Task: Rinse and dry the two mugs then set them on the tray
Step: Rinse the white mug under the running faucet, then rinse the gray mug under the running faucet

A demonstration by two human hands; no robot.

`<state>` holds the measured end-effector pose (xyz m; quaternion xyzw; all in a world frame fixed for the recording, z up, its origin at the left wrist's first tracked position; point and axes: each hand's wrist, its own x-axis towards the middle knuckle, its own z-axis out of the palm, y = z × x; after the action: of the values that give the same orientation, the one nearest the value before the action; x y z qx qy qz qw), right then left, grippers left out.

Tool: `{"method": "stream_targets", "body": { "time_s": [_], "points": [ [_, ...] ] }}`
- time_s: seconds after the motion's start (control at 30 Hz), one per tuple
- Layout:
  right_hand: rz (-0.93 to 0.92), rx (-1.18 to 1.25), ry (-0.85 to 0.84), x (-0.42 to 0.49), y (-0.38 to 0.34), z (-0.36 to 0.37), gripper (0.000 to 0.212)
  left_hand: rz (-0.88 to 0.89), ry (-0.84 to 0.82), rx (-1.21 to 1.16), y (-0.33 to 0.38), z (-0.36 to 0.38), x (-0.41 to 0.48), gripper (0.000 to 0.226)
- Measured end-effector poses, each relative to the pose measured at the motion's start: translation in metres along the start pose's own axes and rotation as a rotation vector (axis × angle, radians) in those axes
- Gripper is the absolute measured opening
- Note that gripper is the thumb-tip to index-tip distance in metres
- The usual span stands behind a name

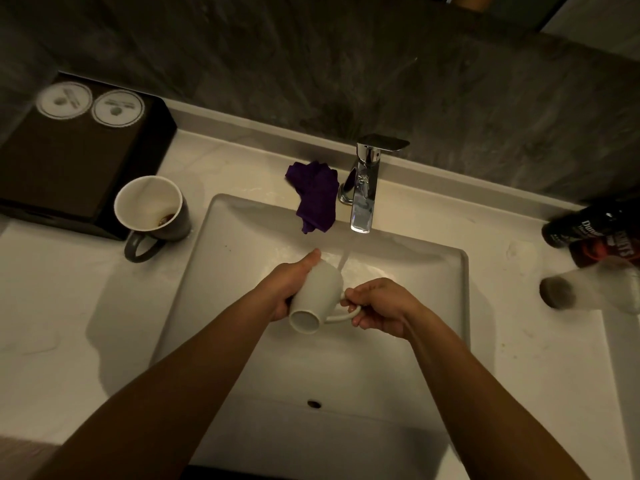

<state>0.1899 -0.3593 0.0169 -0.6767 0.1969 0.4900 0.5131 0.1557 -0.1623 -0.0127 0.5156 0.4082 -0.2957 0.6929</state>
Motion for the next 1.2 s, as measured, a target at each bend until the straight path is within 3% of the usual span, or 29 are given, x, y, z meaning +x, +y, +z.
{"method": "stream_targets", "body": {
  "time_s": [0.17,0.27,0.37,0.5,0.7,0.83,0.93,1.07,1.2],
  "points": [
    [-0.069,0.051,0.049,-0.004,0.006,0.029,0.017,0.126,0.156,0.122,0.002,-0.02,-0.016,0.062],
    [-0.24,-0.016,0.152,-0.006,0.011,0.048,0.017,0.285,0.226,0.199,0.0,-0.03,-0.03,0.058],
    [-0.464,-0.235,0.34,-0.005,0.016,0.066,0.018,0.479,0.261,0.225,-0.007,-0.039,-0.047,0.043],
    [-0.65,-0.58,0.584,-0.001,0.019,0.085,0.007,0.647,0.472,0.291,-0.019,-0.056,-0.058,0.024],
    [-0.864,-0.461,0.726,0.0,-0.01,0.11,0.003,0.773,0.731,0.49,-0.041,-0.107,-0.074,0.006],
    [-0.983,-0.403,0.788,0.012,-0.046,0.132,0.002,0.76,0.908,0.713,-0.06,-0.157,-0.066,0.02],
    [-1.003,-0.38,0.796,0.024,-0.073,0.147,0.006,0.647,0.992,0.864,-0.069,-0.186,-0.059,0.04],
    [-0.975,-0.392,0.816,0.044,-0.101,0.166,0.012,0.531,0.991,0.954,-0.071,-0.212,-0.05,0.087],
    [-0.928,-0.403,0.836,0.057,-0.116,0.177,0.014,0.511,0.989,1.052,-0.071,-0.219,-0.044,0.103]
  ]
}}
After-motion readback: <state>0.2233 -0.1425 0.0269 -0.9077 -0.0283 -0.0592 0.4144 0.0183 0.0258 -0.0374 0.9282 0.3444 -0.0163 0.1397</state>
